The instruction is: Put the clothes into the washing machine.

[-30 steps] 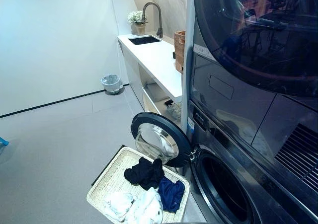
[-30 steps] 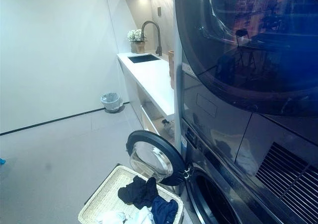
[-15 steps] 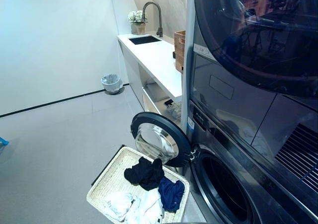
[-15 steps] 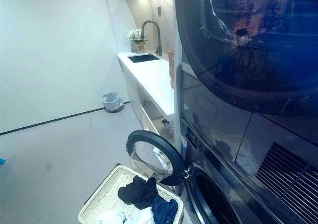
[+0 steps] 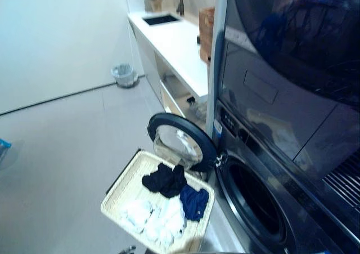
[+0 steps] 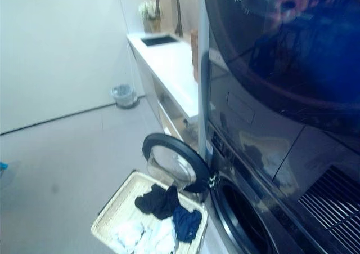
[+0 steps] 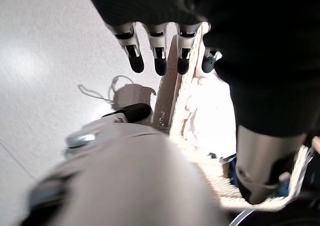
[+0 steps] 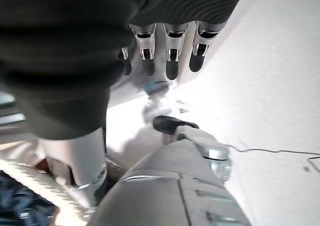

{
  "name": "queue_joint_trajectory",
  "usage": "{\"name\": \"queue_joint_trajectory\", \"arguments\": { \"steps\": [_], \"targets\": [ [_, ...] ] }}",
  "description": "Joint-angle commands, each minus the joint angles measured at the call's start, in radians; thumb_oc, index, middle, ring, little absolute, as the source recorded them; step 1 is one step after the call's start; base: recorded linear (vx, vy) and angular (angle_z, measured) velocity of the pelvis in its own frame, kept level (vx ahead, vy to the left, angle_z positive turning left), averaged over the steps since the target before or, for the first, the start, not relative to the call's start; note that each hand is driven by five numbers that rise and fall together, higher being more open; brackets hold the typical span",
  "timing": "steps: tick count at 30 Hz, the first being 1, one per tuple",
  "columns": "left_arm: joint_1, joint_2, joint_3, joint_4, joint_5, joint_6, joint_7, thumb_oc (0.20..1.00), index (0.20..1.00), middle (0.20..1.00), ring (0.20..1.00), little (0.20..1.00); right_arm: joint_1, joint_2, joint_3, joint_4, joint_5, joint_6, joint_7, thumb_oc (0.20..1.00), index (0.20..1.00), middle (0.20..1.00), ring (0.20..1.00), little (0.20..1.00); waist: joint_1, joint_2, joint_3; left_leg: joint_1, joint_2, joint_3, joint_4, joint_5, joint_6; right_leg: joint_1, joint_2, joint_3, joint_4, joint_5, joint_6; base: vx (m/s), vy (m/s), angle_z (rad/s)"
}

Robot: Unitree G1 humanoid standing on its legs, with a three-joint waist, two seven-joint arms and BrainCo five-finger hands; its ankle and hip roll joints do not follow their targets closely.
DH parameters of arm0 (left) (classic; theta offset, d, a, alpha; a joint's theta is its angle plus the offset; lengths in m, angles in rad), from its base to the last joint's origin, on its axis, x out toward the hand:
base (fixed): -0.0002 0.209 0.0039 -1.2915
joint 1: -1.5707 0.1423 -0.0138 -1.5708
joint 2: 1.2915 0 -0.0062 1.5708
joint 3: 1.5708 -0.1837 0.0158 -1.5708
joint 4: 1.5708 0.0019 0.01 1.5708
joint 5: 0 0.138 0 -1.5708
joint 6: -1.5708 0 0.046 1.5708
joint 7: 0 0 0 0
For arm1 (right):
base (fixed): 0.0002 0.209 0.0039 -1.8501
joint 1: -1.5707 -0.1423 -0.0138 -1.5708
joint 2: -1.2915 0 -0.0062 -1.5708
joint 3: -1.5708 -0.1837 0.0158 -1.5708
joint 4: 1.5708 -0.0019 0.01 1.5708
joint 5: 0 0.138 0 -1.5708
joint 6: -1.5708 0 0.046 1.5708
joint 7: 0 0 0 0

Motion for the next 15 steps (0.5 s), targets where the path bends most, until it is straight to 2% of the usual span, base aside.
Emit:
{"name": "queue_joint_trajectory", "arguments": {
  "steps": [1, 2, 4, 6, 7, 8, 10, 15],
  "targets": [
    [-0.158, 0.023, 0.012, -0.038, -0.126, -0.133, 0.091, 1.0, 1.0, 1.0, 1.0, 1.0, -0.129, 0.0, 0.018, -0.015, 0.08, -0.031, -0.029, 1.0, 1.0, 1.0, 1.0, 1.0, 0.039, -0.039, 0.143, -0.004, -0.047, 0.016, -0.004, -0.068, 0.045, -0.104, -0.04, -0.002, 0.02, 0.056, 0.031, -0.14, -0.005, 0.08],
    [-0.166, 0.025, 0.013, -0.05, -0.134, -0.138, 0.1, 1.0, 1.0, 1.0, 1.0, 1.0, -0.136, -0.002, 0.02, -0.02, 0.088, -0.035, -0.032, 1.0, 1.0, 1.0, 1.0, 1.0, 0.039, -0.038, 0.152, -0.014, -0.049, 0.013, -0.004, -0.066, 0.045, -0.114, -0.038, -0.001, 0.021, 0.058, 0.03, -0.15, -0.007, 0.07],
    [-0.193, 0.028, 0.018, -0.093, -0.155, -0.194, 0.154, 1.0, 1.0, 1.0, 1.0, 1.0, -0.158, -0.007, 0.027, -0.041, 0.109, -0.047, -0.043, 1.0, 1.0, 1.0, 1.0, 1.0, 0.041, -0.035, 0.183, -0.048, -0.054, 0.003, -0.004, -0.057, 0.046, -0.151, -0.034, 0.002, 0.026, 0.065, 0.027, -0.13, -0.005, 0.03],
    [-0.228, 0.036, 0.02, -0.153, -0.171, -0.233, 0.225, 1.0, 1.0, 1.0, 1.0, 1.0, -0.185, -0.015, 0.03, -0.064, 0.129, -0.062, -0.054, 1.0, 1.0, 1.0, 1.0, 1.0, 0.044, -0.029, 0.217, -0.087, -0.061, -0.011, -0.004, -0.046, 0.047, -0.19, -0.029, 0.0, 0.033, 0.07, 0.021, -0.14, 0.011, 0.04],
    [-0.254, 0.048, 0.027, -0.202, -0.176, -0.271, 0.286, 1.0, 1.0, 1.0, 1.0, 1.0, -0.212, -0.02, 0.03, -0.08, 0.14, -0.074, -0.061, 1.0, 1.0, 1.0, 1.0, 1.0, 0.047, -0.024, 0.242, -0.119, -0.066, -0.024, -0.004, -0.036, 0.049, -0.226, -0.027, -0.001, 0.055, 0.065, 0.019, -0.08, 0.014, 0.03],
    [-0.26, 0.052, 0.027, -0.212, -0.178, -0.27, 0.293, 1.0, 1.0, 1.0, 1.0, 1.0, -0.218, -0.021, 0.03, -0.083, 0.143, -0.076, -0.063, 1.0, 1.0, 1.0, 1.0, 1.0, 0.048, -0.023, 0.247, -0.126, -0.067, -0.027, -0.004, -0.034, 0.049, -0.235, -0.027, -0.002, 0.061, 0.064, 0.019, -0.11, 0.01, 0.07],
    [-0.312, 0.075, 0.029, -0.268, -0.162, -0.301, 0.384, 1.0, 1.0, 1.0, 1.0, 1.0, -0.257, -0.032, 0.034, -0.1, 0.174, -0.09, -0.067, 1.0, 1.0, 1.0, 1.0, 1.0, 0.054, -0.02, 0.281, -0.17, -0.073, -0.045, -0.004, -0.021, 0.052, -0.289, -0.024, -0.001, 0.099, 0.058, 0.017, -0.09, -0.007, 0.11],
    [-0.402, 0.105, 0.041, -0.345, -0.084, -0.319, 0.537, 1.0, 1.0, 1.0, 1.0, 1.0, -0.341, -0.06, 0.035, -0.109, 0.215, -0.101, -0.059, 1.0, 1.0, 1.0, 1.0, 1.0, 0.06, -0.019, 0.342, -0.228, -0.079, -0.05, 0.001, -0.003, 0.053, -0.374, -0.024, -0.005, 0.157, 0.055, 0.018, -0.07, -0.004, 0.05]
  ]
}}
